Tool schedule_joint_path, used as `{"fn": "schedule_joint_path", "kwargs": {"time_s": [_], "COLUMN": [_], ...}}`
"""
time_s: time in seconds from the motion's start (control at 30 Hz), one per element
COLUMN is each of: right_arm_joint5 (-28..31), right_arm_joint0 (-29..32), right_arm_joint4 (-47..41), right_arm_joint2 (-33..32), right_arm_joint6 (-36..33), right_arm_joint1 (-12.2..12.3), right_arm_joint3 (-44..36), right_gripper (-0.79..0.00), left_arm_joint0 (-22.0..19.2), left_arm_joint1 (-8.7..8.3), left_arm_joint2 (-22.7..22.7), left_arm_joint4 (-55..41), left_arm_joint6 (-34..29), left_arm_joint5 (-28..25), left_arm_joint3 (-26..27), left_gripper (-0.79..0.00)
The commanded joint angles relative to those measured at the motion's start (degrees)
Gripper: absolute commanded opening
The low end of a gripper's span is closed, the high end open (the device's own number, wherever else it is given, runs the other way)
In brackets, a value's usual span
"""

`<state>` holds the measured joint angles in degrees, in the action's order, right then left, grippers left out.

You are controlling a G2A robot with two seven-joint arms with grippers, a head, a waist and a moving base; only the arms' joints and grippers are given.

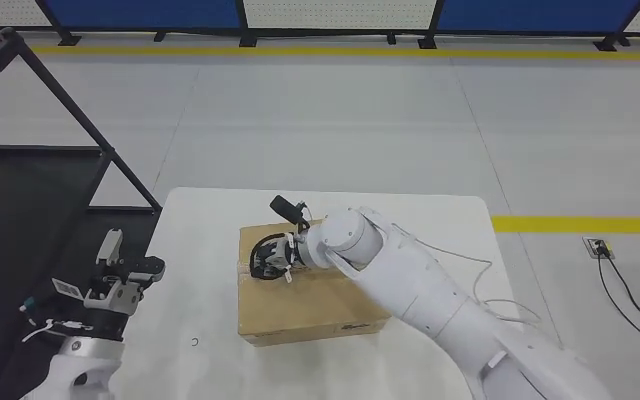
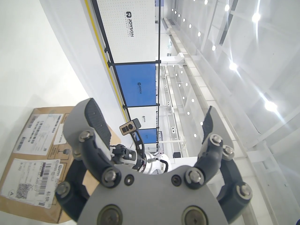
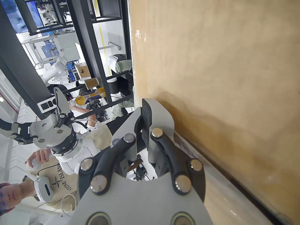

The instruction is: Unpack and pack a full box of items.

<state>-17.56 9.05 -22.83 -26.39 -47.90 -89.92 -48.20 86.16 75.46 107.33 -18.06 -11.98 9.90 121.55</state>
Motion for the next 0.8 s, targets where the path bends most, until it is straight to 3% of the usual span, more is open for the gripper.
{"fn": "schedule_joint_path", "kwargs": {"time_s": [0.0, 0.3, 0.77], "right_arm_joint5": [-0.53, -5.32, -12.76], "right_arm_joint0": [0.45, 4.00, 12.30], "right_arm_joint4": [0.78, 6.07, 14.37], "right_arm_joint2": [-0.76, -4.47, -15.03], "right_arm_joint6": [0.09, 0.56, -0.66], "right_arm_joint1": [0.46, 3.36, 9.86], "right_arm_joint3": [-0.69, -6.89, -18.92], "right_gripper": [-0.785, -0.785, -0.785], "left_arm_joint0": [-0.34, -1.59, -2.78], "left_arm_joint1": [-0.06, -0.35, -0.71], "left_arm_joint2": [-0.20, -1.28, -3.08], "left_arm_joint4": [0.09, 0.76, 1.88], "left_arm_joint6": [-0.04, -0.17, -0.02], "left_arm_joint5": [0.10, 0.70, 1.24], "left_arm_joint3": [-0.03, -0.28, -0.24], "left_gripper": [0.000, 0.000, 0.000]}}
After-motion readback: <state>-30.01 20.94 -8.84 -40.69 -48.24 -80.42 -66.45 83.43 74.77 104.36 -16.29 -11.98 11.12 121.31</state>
